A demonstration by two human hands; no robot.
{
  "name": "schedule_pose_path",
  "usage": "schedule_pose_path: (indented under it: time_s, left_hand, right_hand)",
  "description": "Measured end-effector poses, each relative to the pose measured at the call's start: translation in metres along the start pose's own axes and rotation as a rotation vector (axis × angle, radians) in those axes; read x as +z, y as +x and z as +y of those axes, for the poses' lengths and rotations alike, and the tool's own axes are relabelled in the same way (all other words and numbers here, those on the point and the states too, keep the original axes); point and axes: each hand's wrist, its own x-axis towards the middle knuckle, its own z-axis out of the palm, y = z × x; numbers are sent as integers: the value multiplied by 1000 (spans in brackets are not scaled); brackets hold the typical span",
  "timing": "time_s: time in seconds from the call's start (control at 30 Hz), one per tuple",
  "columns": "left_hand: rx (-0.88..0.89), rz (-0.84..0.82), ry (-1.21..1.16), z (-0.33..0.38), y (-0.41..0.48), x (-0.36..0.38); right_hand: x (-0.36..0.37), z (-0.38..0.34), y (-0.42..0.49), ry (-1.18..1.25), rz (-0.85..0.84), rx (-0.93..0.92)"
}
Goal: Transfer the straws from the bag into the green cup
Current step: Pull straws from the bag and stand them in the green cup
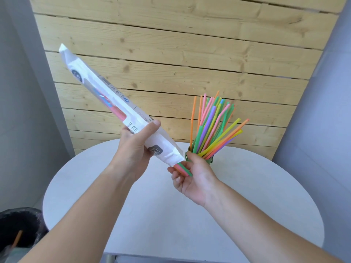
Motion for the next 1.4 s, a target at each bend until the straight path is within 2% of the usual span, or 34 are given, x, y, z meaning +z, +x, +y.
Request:
schedule_pose_path:
  time_s: [0.2, 0.37, 0.43, 0.53, 0.77, 1.0, 1.2, 1.4]
  left_hand:
    - [3, -98, 73, 3, -5, 5]
    - [105, -26, 160, 1, -9, 11]
    - [101, -25, 183, -5, -12, 15]
    - [62, 38, 110, -11, -13, 18]
    - [-22, 179, -79, -19, -9, 15]
    - [-13, 219, -116, -21, -8, 15]
    - [14, 230, -117, -17, -8, 14]
    - [39, 278, -139, -11, -8, 11]
  right_hand:
    - [0, 3, 2, 44, -46, -8]
    - [0, 4, 4, 79, -44, 0]
    - [1, 5, 3, 10, -79, 32]
    - [4, 9, 0, -121, -117, 32]
    - [5, 10, -1, -122, -20, 64]
    - [5, 13, 1, -202, 15, 138]
    - [7, 5, -3, -43, -42, 93]
    - [5, 2, -4, 71, 4, -29]
